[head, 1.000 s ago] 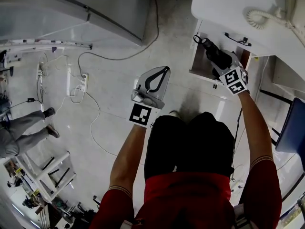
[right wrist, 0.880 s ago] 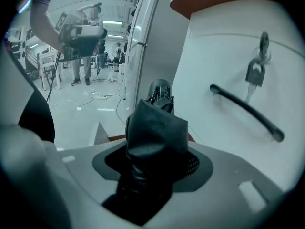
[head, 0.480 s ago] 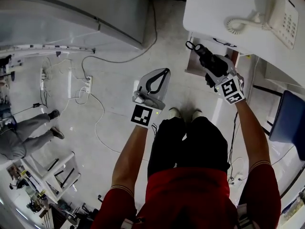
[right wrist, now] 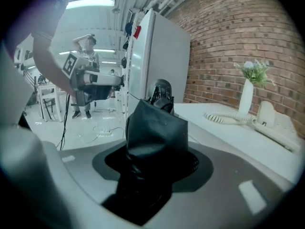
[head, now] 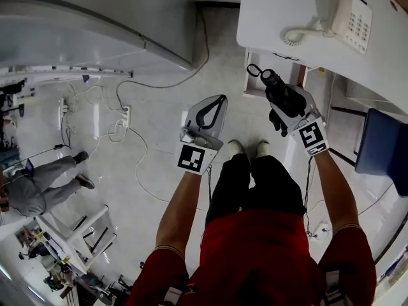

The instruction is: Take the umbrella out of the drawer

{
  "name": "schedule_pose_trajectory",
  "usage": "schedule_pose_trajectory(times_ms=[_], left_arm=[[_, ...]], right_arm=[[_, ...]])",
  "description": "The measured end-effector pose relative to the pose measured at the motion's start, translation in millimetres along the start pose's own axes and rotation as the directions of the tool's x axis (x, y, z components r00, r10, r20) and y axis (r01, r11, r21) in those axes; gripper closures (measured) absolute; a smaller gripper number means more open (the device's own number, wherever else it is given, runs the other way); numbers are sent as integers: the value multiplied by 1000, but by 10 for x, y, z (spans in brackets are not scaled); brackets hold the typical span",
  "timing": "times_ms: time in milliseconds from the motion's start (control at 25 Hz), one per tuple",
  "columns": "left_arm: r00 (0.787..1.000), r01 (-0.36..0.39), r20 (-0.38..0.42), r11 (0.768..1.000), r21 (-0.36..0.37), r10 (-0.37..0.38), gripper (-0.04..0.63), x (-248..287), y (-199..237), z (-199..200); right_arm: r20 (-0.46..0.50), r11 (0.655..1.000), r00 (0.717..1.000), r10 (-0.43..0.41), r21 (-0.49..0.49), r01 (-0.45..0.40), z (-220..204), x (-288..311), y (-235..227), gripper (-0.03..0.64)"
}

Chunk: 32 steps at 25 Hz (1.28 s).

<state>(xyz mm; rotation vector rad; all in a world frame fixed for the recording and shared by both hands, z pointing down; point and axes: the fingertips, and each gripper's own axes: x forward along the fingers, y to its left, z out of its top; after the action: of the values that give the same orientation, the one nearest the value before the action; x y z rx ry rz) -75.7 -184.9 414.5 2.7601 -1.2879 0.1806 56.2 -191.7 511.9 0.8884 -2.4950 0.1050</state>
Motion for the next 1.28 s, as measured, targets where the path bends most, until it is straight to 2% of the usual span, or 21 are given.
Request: schedule_pose_trajectory(times_ms=[280, 480, 640, 800, 1000, 1280], left_arm=[[998, 21, 60, 1000, -2, -20, 588, -87, -252, 610], [992, 30, 125, 1000, 3, -30, 588, -171, -435, 1051], [988, 47, 145, 999, 26, -51, 588, -288, -613, 1337], [985, 87, 146, 995, 46, -93, 588, -358, -766, 1525], [982, 118, 140, 991, 65, -126, 588, -478, -876, 1723], [975, 134, 165, 987, 83, -147, 588, -556, -914, 1891]], right_arm=[[128, 997, 990, -65, 50, 59, 727, -584, 18, 360], [205, 991, 972, -111, 91, 94, 1174, -1003, 21, 360], [219, 985, 966, -141, 127, 115, 1399, -1365, 65, 360], [277, 979, 944, -180, 143, 145, 1636, -1685, 70, 360], [342, 964, 912, -228, 211, 162, 1830, -2016, 125, 359], [372, 964, 902, -221, 223, 144, 1923, -2227, 241, 359]])
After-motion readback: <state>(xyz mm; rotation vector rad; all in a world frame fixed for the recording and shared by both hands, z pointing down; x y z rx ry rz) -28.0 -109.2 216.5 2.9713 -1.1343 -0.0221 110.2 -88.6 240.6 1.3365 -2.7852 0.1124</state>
